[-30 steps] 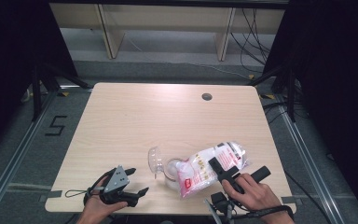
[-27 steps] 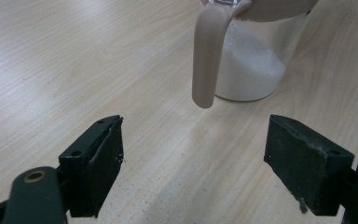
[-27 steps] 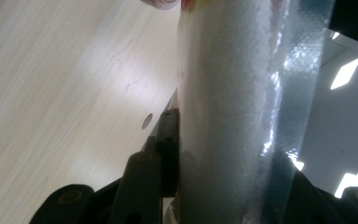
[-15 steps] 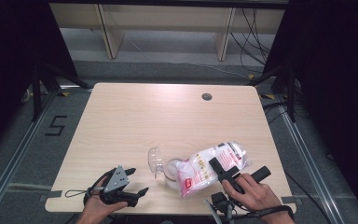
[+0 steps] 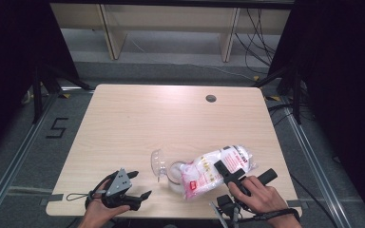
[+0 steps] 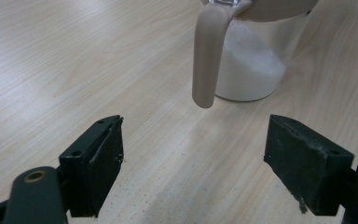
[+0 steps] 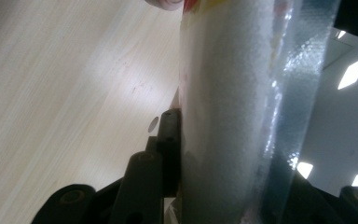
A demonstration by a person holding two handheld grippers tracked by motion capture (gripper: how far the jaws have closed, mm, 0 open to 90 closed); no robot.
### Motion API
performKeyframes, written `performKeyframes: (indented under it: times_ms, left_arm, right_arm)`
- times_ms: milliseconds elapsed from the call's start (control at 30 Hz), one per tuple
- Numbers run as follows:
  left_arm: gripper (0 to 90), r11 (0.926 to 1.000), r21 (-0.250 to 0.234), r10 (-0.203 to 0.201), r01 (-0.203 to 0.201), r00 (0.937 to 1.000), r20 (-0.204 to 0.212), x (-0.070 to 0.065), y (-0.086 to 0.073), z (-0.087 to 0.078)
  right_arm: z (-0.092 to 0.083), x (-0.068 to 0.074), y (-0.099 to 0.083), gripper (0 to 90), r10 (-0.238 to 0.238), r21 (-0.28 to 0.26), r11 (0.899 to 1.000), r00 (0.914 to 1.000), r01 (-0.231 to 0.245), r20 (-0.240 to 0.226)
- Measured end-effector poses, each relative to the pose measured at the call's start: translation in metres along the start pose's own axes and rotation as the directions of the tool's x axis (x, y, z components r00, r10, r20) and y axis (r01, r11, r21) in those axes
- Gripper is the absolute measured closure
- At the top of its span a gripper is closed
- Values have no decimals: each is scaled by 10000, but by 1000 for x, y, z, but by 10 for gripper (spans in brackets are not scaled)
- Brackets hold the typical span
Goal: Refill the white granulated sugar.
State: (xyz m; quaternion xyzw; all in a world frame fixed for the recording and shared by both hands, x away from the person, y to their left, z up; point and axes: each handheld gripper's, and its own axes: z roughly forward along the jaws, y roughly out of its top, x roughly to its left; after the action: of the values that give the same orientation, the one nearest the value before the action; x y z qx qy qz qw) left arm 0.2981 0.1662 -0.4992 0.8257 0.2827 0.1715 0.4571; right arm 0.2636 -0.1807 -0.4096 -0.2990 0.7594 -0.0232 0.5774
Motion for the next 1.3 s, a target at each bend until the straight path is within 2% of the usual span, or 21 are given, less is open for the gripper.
performKeyframes:
  times_ms: [167, 200, 333, 433, 600, 633, 667, 767, 800, 833, 867, 900, 933, 1000, 1100, 1133, 1167, 1200, 1233, 1267, 1300]
  left_arm:
    - [191, 10000, 35, 47, -47, 10000, -33, 0, 0, 0]
    - [191, 10000, 33, 48, -48, 10000, -33, 0, 0, 0]
    - [191, 10000, 38, 40, -40, 10000, -41, 0, 0, 0]
    - [191, 10000, 39, 54, -54, 10000, -36, 0, 0, 0]
    - [191, 9999, -12, -105, 105, 9999, 28, 0, 0, 0]
    - [191, 10000, -34, -77, 77, 10000, -8, 0, 0, 0]
    - [191, 10000, -24, -73, 73, 10000, 7, 0, 0, 0]
    - [191, 9999, -117, -103, 102, 9999, -36, 0, 0, 0]
    - [191, 9999, -52, 106, -107, 9999, -27, 1, 1, -1]
    - [191, 9996, -16, 280, -280, 9996, -44, 3, 1, -1]
    - [191, 9997, -55, 219, -219, 9997, -54, 2, 1, 0]
    - [191, 9997, -44, 255, -255, 9997, -17, 2, 1, -1]
    - [191, 9997, -142, -177, 176, 9998, -23, 0, 0, 0]
    - [191, 9996, -50, 267, -267, 9996, -56, 3, 1, -1]
    - [191, 9997, -40, 252, -252, 9997, -44, 3, 1, -1]
    - [191, 9994, 26, 344, -344, 9994, -82, 3, 1, -1]
    - [191, 9999, -101, 130, -130, 9999, -41, 2, 1, -1]
    - [191, 9999, -147, 59, -60, 10000, -30, 1, 1, 0]
    - [191, 9996, -42, 289, -290, 9996, -62, 3, 1, -1]
    - [191, 9998, -87, 185, -185, 9998, -34, 2, 1, -1]
    - [191, 9997, -54, 240, -241, 9997, -37, 3, 1, -1]
  right_arm:
    - [1, -2, -2, 730, 82, -267, 9996, 10000, -83, -13]
    - [0, -1, -2, 730, 480, -194, 9987, 9988, -481, -74]
    - [-1, -1, -5, 732, 1092, -464, 9929, 9939, -1099, -171]
    - [0, -1, -4, 734, 1146, -451, 9922, 9929, -1159, -308]
    - [1, -1, -9, 736, 1761, -697, 9816, 9839, -1779, -307]
    - [2, -2, -10, 736, 1644, -813, 9828, 9861, -1660, -256]
    - [1, 0, -12, 737, 2019, -751, 9761, 9788, -2040, -350]
    - [4, 0, -14, 737, 2070, -951, 9731, 9776, -2098, -383]
    - [4, 0, -15, 738, 2146, -935, 9716, 9759, -2174, -396]
    - [6, -2, -16, 738, 1925, -1172, 9738, 9808, -1947, -302]
    - [6, 1, -16, 738, 2471, -968, 9633, 9679, -2505, -461]
    - [7, 0, -17, 739, 2324, -1168, 9649, 9719, -2353, -385]
    - [8, 0, -18, 739, 2309, -1219, 9647, 9724, -2333, -334]
    - [8, 3, -19, 740, 2666, -1080, 9564, 9621, -2713, -569]
    - [10, 4, -22, 742, 3061, -1229, 9420, 9496, -3124, -675]
    - [11, 4, -23, 743, 3100, -1347, 9393, 9488, -3155, -610]
    - [11, 4, -24, 743, 3165, -1321, 9373, 9464, -3225, -649]
    - [12, 5, -25, 744, 3335, -1397, 9300, 9403, -3400, -683]
    - [13, 8, -26, 744, 3651, -1338, 9179, 9272, -3735, -835]
    - [13, 7, -27, 744, 3535, -1362, 9221, 9317, -3621, -835]
    - [13, 11, -28, 745, 4181, -1203, 8962, 9037, -4270, -926]
